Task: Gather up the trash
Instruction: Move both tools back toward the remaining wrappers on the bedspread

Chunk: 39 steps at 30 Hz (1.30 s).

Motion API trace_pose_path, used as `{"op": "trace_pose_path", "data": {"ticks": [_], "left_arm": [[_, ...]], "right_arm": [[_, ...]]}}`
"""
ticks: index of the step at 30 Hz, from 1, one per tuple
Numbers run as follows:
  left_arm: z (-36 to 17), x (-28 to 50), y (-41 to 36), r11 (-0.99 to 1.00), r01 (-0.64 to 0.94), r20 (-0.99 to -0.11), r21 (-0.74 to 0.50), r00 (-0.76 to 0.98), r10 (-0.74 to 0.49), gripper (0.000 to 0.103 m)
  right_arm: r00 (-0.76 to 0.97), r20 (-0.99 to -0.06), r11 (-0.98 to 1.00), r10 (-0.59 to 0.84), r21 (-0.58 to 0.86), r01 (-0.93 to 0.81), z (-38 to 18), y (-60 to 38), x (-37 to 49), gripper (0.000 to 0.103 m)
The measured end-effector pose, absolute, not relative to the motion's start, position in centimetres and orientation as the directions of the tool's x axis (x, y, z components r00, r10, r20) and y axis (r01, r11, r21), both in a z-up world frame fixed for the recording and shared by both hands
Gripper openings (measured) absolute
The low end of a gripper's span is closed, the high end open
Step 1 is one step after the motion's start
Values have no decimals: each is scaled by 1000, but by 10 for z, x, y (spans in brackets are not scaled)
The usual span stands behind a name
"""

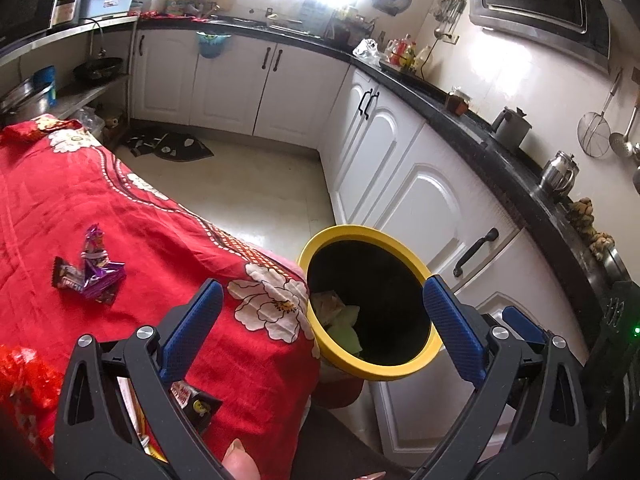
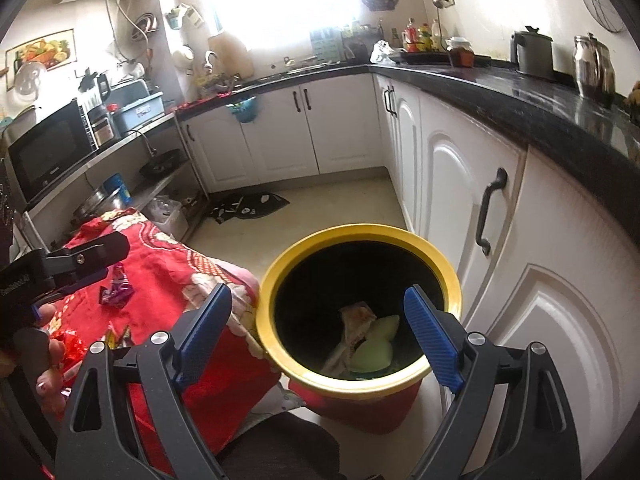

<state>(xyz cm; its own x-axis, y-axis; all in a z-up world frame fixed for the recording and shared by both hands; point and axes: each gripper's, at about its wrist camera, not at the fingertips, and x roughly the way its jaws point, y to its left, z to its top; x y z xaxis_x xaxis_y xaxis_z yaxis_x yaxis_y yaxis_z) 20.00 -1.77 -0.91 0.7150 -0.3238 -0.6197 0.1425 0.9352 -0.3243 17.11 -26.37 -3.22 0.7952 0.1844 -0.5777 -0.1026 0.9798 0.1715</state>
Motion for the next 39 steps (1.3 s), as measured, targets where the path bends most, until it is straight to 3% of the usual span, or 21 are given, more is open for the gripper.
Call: {"op": "trace_pose_path", "data": {"ticks": [39], "left_arm": [[0,145,65,938,-3,-578,-347,788,-211,92]], "right_arm": [[775,-526,934,351,144,-326,-3,-173,136,89]]}}
